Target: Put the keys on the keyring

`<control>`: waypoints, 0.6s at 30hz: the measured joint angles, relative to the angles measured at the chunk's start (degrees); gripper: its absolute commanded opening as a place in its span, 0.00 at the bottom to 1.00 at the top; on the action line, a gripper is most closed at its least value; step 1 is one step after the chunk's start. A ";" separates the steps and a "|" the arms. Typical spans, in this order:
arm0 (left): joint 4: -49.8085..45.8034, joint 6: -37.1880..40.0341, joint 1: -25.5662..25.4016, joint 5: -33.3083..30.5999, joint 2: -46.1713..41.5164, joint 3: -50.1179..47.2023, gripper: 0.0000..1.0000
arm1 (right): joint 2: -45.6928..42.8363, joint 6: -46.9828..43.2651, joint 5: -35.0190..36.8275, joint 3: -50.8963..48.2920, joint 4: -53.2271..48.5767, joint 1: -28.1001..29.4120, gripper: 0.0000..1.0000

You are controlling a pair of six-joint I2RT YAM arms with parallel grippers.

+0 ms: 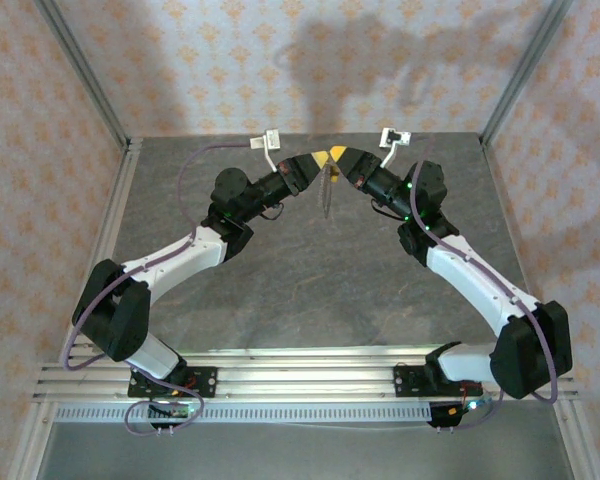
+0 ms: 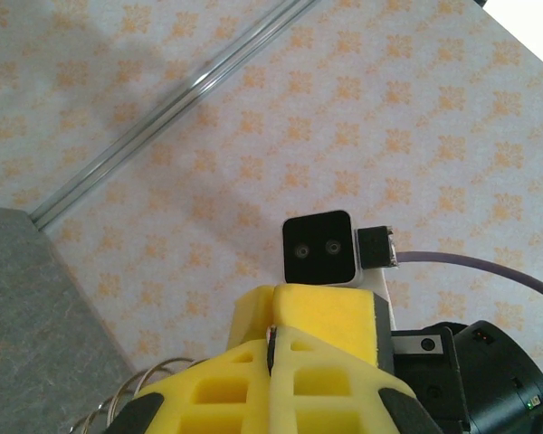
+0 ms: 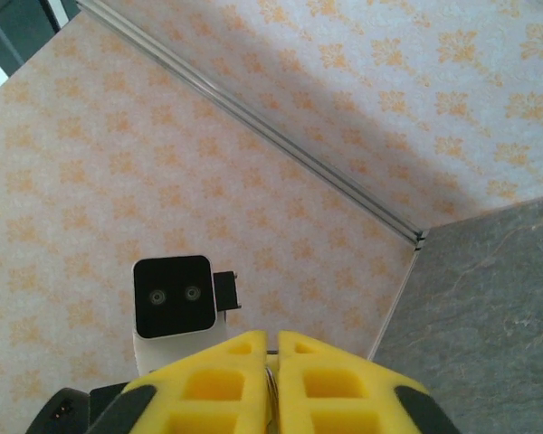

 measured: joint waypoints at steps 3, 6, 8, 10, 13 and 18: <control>0.02 0.00 0.00 -0.11 0.00 0.00 0.00 | 0.00 -0.09 -0.04 0.00 0.20 0.00 0.14; 0.02 0.00 -0.02 -0.04 0.00 0.00 0.00 | 0.09 -0.02 -0.26 0.00 0.20 0.07 0.22; 0.02 0.00 -0.02 0.04 0.00 0.00 0.00 | 0.15 -0.07 -0.48 0.00 0.20 0.31 0.24; 0.02 0.00 -0.02 0.09 0.00 0.00 0.00 | 0.17 -0.02 -0.59 0.00 0.15 0.33 0.22; 0.02 0.00 -0.02 0.09 0.00 0.00 0.00 | 0.17 0.09 -0.70 0.00 0.17 0.33 0.15; 0.02 -0.02 0.00 0.04 0.07 0.02 0.00 | 0.17 -0.26 -0.63 0.00 0.07 0.28 0.00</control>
